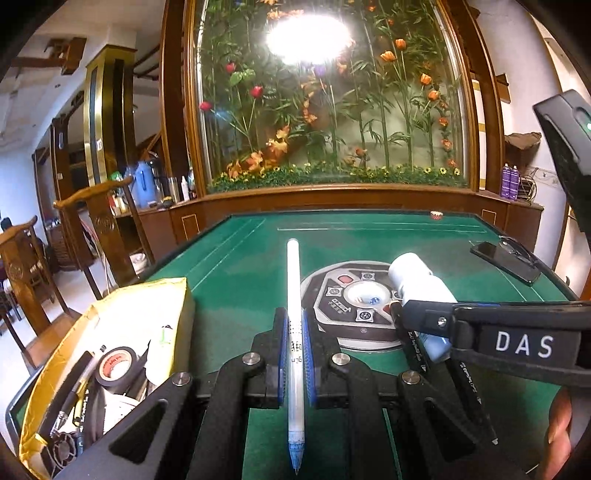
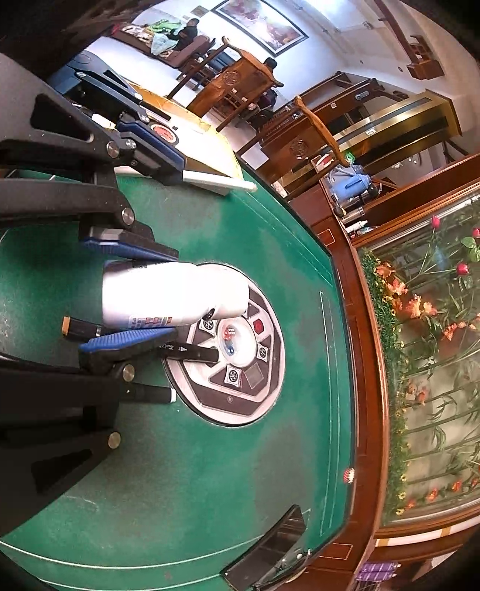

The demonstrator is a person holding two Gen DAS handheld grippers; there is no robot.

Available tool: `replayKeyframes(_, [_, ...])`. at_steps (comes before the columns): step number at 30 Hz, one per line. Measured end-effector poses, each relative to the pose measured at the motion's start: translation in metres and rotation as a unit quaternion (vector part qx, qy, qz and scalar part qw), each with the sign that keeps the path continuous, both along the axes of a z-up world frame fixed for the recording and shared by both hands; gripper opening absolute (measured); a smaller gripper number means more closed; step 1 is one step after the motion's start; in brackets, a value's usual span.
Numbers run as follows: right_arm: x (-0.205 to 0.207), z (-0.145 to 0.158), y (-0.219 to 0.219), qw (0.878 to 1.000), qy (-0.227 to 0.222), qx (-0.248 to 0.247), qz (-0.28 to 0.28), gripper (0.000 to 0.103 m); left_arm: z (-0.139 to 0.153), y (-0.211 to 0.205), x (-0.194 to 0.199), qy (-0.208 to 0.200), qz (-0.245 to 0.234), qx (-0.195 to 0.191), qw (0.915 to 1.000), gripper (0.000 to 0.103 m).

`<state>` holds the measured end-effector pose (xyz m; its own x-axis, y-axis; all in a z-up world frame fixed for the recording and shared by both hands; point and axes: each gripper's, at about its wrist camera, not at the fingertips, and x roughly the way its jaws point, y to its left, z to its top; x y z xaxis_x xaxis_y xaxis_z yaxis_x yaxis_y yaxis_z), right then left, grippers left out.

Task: Organize rigid objects
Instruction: 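Carry the white pen and tall white bottle into the white tray and release both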

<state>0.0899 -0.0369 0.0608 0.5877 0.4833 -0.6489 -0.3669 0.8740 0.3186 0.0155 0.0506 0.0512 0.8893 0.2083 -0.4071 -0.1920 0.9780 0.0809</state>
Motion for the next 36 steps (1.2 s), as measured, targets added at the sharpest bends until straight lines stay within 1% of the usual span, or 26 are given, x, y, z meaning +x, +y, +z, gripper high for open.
replayKeyframes(11, [-0.003,0.002,0.003,1.0,-0.005,-0.003,0.002,0.033,0.001,-0.001,-0.001,-0.003,0.003,-0.001,1.0,0.007])
replayKeyframes(14, [-0.006,0.002,0.005,1.0,-0.008,-0.004,0.003,0.033,0.002,0.002,-0.003,-0.005,0.002,-0.014,0.9999,0.007])
replayKeyframes(17, [-0.009,0.003,0.009,1.0,-0.013,-0.004,0.007,0.033,0.01,0.014,-0.011,-0.02,0.007,-0.046,0.9987,0.007])
replayKeyframes(20, [-0.014,0.005,0.017,1.0,-0.025,-0.007,0.015,0.033,0.016,0.031,-0.018,-0.019,0.01,-0.086,0.9961,0.007])
replayKeyframes(23, [-0.023,0.006,0.03,0.999,-0.034,-0.009,0.028,0.033,0.023,0.051,-0.029,-0.024,0.018,-0.113,0.9932,0.007])
replayKeyframes(26, [-0.034,0.006,0.048,0.998,-0.032,-0.002,0.053,0.033,0.029,0.068,-0.041,-0.034,0.036,-0.116,0.992,0.007])
replayKeyframes(29, [-0.046,0.007,0.063,0.997,-0.034,-0.002,0.073,0.033,0.033,0.091,-0.056,-0.04,0.055,-0.131,0.9891,0.007])
replayKeyframes(32, [-0.058,0.005,0.082,0.995,-0.03,-0.004,0.096,0.034,0.032,0.113,-0.069,-0.046,0.078,-0.134,0.9869,0.007])
replayKeyframes(36, [-0.071,0.009,0.106,0.993,-0.03,0.0,0.118,0.034,0.027,0.142,-0.082,-0.042,0.106,-0.144,0.9829,0.007])
